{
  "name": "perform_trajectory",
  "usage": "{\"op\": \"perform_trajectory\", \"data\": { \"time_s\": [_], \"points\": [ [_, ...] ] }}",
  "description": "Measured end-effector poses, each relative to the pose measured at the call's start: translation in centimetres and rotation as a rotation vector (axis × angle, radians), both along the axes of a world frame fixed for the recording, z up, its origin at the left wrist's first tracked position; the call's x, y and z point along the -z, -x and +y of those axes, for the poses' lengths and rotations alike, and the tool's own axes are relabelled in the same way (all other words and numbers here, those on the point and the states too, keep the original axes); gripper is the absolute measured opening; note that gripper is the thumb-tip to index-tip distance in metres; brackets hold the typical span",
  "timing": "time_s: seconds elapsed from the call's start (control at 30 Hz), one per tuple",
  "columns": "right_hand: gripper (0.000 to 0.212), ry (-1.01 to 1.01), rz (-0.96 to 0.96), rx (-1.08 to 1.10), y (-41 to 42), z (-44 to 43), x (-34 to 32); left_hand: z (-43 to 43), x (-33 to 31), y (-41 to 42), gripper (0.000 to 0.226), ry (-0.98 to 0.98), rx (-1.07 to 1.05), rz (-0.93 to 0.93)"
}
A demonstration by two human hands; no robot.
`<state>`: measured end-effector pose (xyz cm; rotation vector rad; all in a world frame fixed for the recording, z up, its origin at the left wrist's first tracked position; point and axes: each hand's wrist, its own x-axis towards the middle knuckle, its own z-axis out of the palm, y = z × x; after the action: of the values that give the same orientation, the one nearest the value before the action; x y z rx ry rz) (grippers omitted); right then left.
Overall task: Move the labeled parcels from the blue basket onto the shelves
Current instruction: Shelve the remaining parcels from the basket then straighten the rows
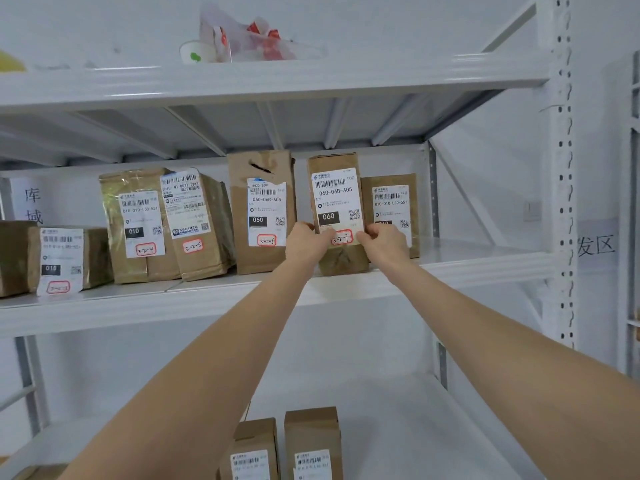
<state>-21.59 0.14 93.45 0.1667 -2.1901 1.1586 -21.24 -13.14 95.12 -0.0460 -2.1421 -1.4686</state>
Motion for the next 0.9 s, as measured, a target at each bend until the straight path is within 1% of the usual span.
{"op": "perform_trajectory", "data": {
  "time_s": [0.1, 0.2, 0.43, 0.9],
  "points": [
    [0.024, -0.047, 0.003, 0.041, -0.1, -0.4, 0.3, 0.2, 0.4, -0.2, 0.029, 0.073, -0.044, 0.026],
    [0.025, -0.041, 0.000, 0.060, 0.2, -0.6, 0.5, 0.1, 0.3, -0.6, 0.022, 0.081, -0.035, 0.012],
    [0.027, -0.036, -0.015, 0.085, 0.9, -1.0, 0.6, -0.2, 0.4, -0.7, 0.031, 0.116, 0.021, -0.011],
    [0.031, -0.045, -0.063, 0.095, 4.2, -2.0, 0.6, -0.9, 0.3, 2.2, 0.031, 0.167, 0.061, -0.051]
  ]
}}
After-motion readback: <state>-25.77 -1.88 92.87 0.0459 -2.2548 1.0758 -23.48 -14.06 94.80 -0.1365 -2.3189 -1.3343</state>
